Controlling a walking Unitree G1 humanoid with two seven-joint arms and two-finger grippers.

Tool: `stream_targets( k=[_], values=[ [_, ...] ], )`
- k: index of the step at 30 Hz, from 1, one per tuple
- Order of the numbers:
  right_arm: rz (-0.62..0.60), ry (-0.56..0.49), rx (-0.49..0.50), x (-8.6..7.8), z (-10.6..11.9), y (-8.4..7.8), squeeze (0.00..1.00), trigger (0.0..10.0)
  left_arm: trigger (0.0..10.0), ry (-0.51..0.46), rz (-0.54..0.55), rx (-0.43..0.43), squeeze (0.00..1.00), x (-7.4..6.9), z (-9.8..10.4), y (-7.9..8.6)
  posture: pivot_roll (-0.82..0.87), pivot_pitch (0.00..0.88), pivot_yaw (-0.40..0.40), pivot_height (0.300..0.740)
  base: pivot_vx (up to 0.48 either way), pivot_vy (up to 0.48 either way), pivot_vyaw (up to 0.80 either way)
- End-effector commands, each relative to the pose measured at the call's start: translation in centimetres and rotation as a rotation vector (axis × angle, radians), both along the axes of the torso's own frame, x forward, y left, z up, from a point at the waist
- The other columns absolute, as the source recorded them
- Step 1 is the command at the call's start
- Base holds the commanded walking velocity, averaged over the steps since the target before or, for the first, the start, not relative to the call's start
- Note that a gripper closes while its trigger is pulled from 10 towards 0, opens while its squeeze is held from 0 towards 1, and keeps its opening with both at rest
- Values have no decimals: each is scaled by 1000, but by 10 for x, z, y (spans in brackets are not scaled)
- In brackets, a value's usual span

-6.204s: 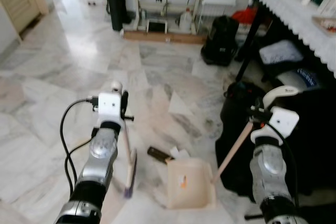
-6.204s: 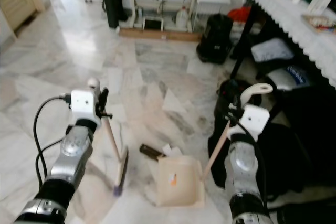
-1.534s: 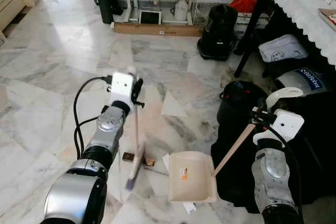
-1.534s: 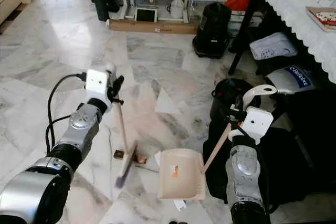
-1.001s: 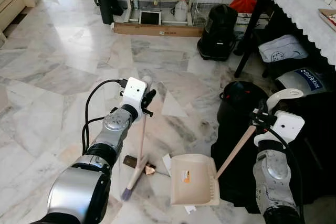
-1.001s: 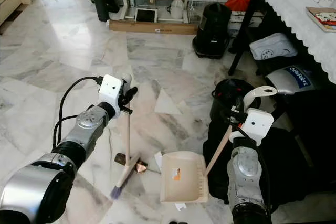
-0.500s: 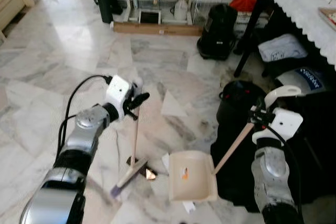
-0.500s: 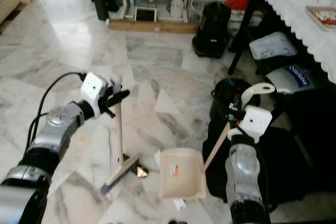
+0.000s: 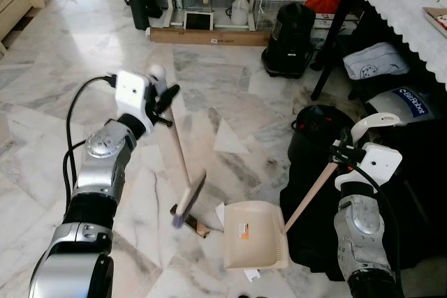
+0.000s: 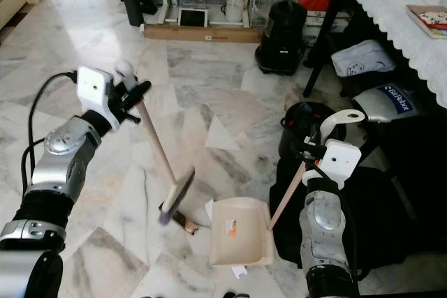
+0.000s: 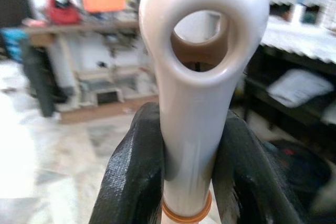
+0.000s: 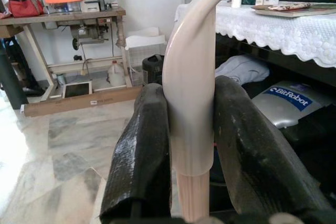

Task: Sweep floor

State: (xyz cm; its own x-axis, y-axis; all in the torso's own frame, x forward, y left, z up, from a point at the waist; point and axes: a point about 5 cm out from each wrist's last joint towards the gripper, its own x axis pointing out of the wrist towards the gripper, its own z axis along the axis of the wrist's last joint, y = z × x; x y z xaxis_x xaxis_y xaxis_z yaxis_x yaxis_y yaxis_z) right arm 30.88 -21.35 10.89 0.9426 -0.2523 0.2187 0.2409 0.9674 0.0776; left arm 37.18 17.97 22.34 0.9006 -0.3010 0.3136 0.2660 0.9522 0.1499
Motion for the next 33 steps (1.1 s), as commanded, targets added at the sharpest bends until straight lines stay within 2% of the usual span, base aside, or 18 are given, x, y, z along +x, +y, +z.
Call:
stream_targets(
  k=[1,6,11,18,24,27,33],
  values=[
    [-10,-22,2,1,4,-2,0,10000,10000,-75,37,13,0,1,13,-1,57,117,-52,740,0,0,0],
    [-5,-25,4,1,4,0,0,10000,10000,-61,65,50,0,7,0,-14,55,118,-52,740,0,0,0],
    [-8,-26,3,0,4,-2,0,10000,10000,-8,103,46,0,14,-18,-26,43,118,-51,740,0,0,0],
    [-15,-24,-2,-2,4,-4,0,10000,10000,55,106,118,0,16,-42,-42,30,120,-50,740,0,0,0],
    [-15,-23,-5,-3,3,-4,0,10000,10000,101,60,156,0,17,-53,-52,29,121,-51,740,0,0,0],
    [-15,-17,-5,-3,2,-5,0,10000,10000,127,4,175,0,16,-57,-56,33,120,-51,740,0,0,0],
    [-12,-14,-2,-3,1,-3,0,10000,10000,154,-90,238,0,12,-65,-56,39,119,-51,740,0,0,0]
  ],
)
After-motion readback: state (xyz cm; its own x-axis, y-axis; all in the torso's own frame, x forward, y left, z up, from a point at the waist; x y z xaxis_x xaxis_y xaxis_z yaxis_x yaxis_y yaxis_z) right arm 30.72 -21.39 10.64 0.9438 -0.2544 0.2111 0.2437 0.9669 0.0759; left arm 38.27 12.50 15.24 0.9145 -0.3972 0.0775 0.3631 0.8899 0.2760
